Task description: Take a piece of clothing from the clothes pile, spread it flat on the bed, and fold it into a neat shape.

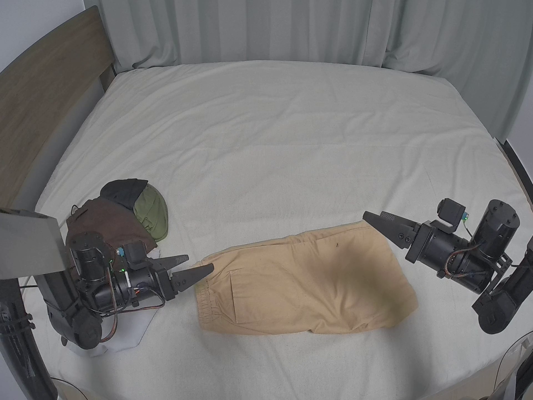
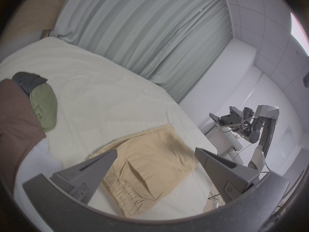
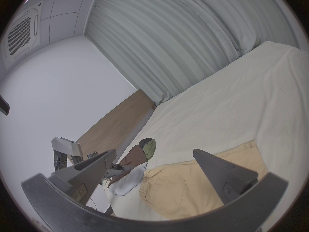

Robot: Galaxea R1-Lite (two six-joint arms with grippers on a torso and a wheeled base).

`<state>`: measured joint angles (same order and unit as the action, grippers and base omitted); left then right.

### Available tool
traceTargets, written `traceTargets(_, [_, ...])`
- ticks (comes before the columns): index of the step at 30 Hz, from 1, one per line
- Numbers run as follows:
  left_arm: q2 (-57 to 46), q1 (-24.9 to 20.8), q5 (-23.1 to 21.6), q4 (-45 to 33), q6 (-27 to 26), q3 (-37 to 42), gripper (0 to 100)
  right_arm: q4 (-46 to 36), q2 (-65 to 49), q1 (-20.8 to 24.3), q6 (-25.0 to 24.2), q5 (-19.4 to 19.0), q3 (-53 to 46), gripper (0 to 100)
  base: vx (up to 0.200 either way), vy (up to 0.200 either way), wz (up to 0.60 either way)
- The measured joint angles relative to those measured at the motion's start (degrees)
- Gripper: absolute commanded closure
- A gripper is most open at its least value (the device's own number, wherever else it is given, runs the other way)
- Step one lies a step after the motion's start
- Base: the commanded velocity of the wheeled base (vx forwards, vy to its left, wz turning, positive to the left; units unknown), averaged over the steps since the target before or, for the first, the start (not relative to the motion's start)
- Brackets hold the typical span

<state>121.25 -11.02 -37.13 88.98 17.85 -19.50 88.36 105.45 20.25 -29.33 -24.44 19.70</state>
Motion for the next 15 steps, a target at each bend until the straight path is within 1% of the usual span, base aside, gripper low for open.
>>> traceTargets(9, [8.5,0.1,0.3,0.0,0.0,-3.3,0,0.0,1.0,-0.2,0.0,0.0,0.0,0,0.0,0.0,0.0])
traceTargets(15, [13.4,-0.1,2.1,0.0,-0.1,-6.2,0,0.0,1.5,-0.3,0.0,0.0,0.0,0,0.0,0.0,0.0])
